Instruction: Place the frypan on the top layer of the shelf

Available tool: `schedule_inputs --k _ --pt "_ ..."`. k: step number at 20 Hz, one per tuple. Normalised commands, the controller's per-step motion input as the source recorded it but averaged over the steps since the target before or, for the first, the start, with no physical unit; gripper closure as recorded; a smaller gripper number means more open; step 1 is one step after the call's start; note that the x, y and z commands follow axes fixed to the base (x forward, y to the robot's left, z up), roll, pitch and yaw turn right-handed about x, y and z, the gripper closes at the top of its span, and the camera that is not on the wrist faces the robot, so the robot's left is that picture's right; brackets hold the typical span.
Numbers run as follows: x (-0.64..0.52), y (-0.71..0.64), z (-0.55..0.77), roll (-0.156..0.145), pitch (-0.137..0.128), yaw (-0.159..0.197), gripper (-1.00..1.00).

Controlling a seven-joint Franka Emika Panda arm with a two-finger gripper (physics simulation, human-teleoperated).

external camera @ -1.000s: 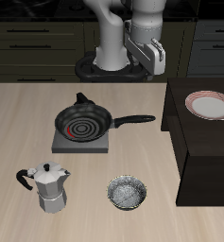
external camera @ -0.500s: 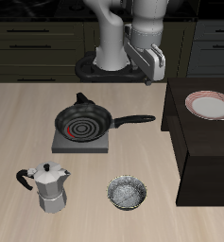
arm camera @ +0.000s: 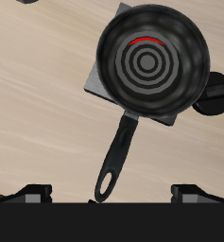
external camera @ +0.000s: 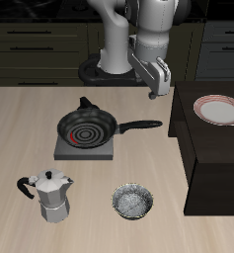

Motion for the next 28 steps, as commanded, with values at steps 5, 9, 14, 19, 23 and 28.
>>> schedule_inputs --k 5,9,14,19,23,28 --pt "0.04 -0.03 -0.27 -0.022 0.010 -0.015 -1.00" --pt "0.06 -0.06 -0.29 0.005 0.033 -0.020 -1.00" --pt "0.06 -0.08 -0.16 -0.024 0.002 0.013 -1.00" --pt "-0.02 -0.10 -0.22 -0.025 0.004 0.006 -1.00" --pt "-0.05 -0.05 -0.19 -0.004 0.024 -0.015 -1.00" --pt "-0.11 0.09 -0.10 0.030 -0.006 -0.022 -1.00"
